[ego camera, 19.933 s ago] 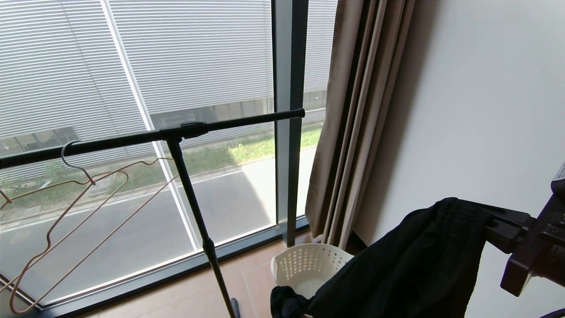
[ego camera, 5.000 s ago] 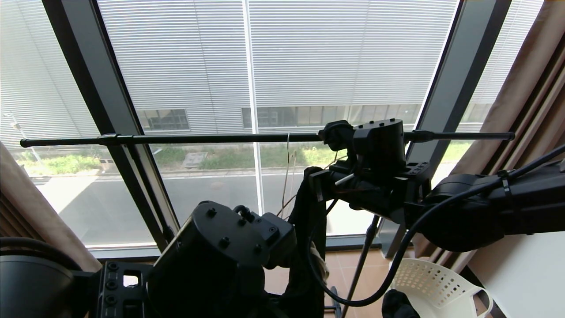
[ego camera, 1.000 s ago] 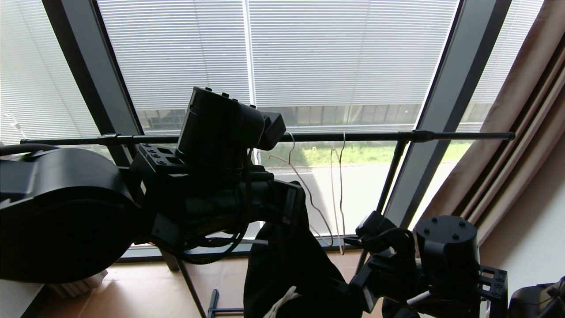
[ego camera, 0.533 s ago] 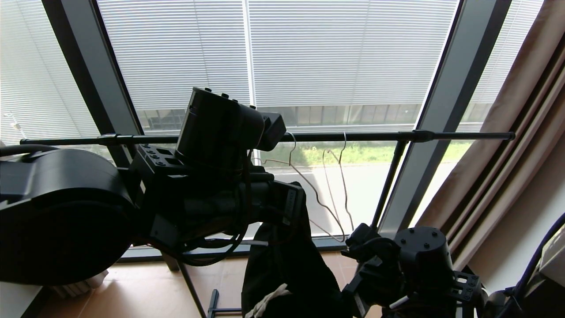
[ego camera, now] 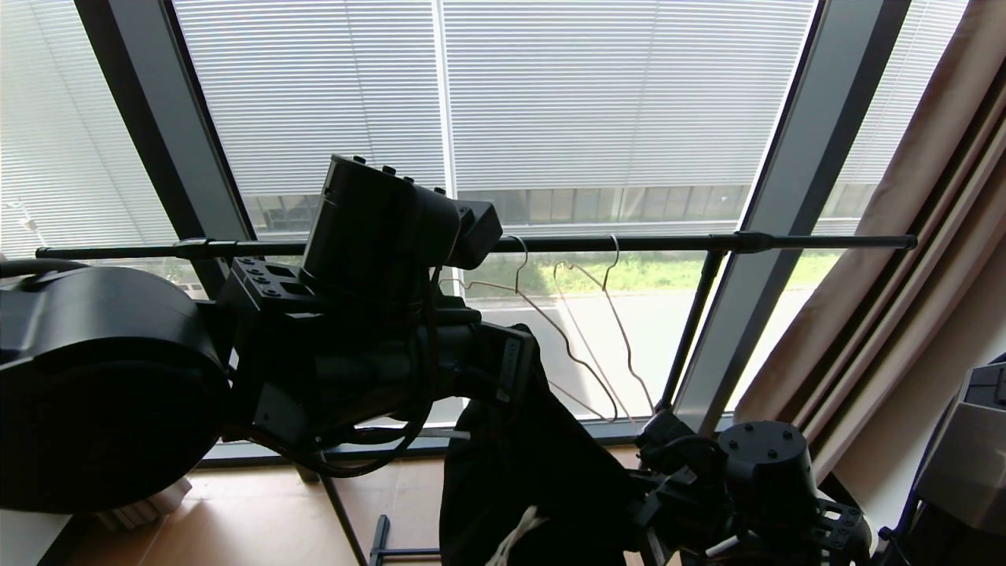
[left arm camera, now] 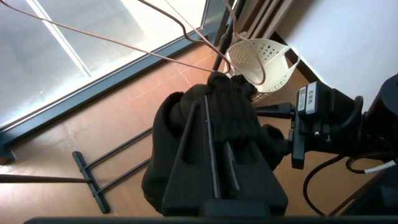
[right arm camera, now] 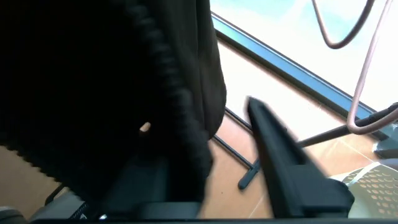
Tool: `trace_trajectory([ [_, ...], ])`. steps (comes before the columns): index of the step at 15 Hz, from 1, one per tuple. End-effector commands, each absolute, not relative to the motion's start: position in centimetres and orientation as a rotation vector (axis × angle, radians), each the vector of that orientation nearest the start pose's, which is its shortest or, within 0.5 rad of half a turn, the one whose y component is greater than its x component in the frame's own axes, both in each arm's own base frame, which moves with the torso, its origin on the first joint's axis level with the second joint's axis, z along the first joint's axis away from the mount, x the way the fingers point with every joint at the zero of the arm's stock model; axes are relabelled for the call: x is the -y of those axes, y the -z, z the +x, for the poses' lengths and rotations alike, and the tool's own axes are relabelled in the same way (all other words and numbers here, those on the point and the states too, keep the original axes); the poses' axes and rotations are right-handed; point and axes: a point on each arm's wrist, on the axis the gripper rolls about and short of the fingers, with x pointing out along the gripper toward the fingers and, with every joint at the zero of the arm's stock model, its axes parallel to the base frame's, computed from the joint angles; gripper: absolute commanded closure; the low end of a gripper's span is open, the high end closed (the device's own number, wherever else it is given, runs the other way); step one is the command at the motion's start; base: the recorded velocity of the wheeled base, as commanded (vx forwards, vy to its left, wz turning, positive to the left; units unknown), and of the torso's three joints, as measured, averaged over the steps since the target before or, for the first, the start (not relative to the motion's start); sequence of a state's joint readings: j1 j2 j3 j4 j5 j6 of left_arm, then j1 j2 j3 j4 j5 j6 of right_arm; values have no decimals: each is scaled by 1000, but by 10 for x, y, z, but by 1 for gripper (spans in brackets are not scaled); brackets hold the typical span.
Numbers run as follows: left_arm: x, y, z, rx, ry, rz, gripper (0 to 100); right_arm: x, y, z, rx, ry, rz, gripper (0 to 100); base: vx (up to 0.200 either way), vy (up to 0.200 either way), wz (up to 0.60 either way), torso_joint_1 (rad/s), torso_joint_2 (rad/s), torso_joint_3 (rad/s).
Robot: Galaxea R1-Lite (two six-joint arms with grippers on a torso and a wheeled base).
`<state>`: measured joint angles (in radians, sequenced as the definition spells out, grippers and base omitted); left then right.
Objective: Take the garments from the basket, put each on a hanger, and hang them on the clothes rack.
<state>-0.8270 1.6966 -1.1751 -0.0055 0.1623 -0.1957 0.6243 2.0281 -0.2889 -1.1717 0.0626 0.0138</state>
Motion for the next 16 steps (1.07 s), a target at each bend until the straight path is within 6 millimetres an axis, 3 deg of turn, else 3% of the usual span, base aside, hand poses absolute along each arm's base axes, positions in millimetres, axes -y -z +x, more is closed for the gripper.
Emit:
trace_trajectory([
  [1,228,-220,215,-540,596,75,100,-151,-39,214,-525,-652,-134,100,0,0,0,0,0,0],
  [5,225,-205,212,-587,590,103,100,-145,-66,212,-428,-643,-110,100,0,0,0,0,0,0],
  [10,223,-184,207,-646,594,162,100,-138,-80,214,-391,-602,-106,100,0,0,0,0,0,0],
  [11,221,-177,203,-665,601,190,0,-132,-88,213,-391,-577,-104,100,0,0,0,0,0,0],
  [13,217,-172,196,-680,612,215,0,-121,-101,209,-390,-543,-99,100,0,0,0,0,0,0],
  [16,200,-171,181,-677,653,253,0,-93,-132,188,-390,-480,-85,100,0,0,0,0,0,0],
])
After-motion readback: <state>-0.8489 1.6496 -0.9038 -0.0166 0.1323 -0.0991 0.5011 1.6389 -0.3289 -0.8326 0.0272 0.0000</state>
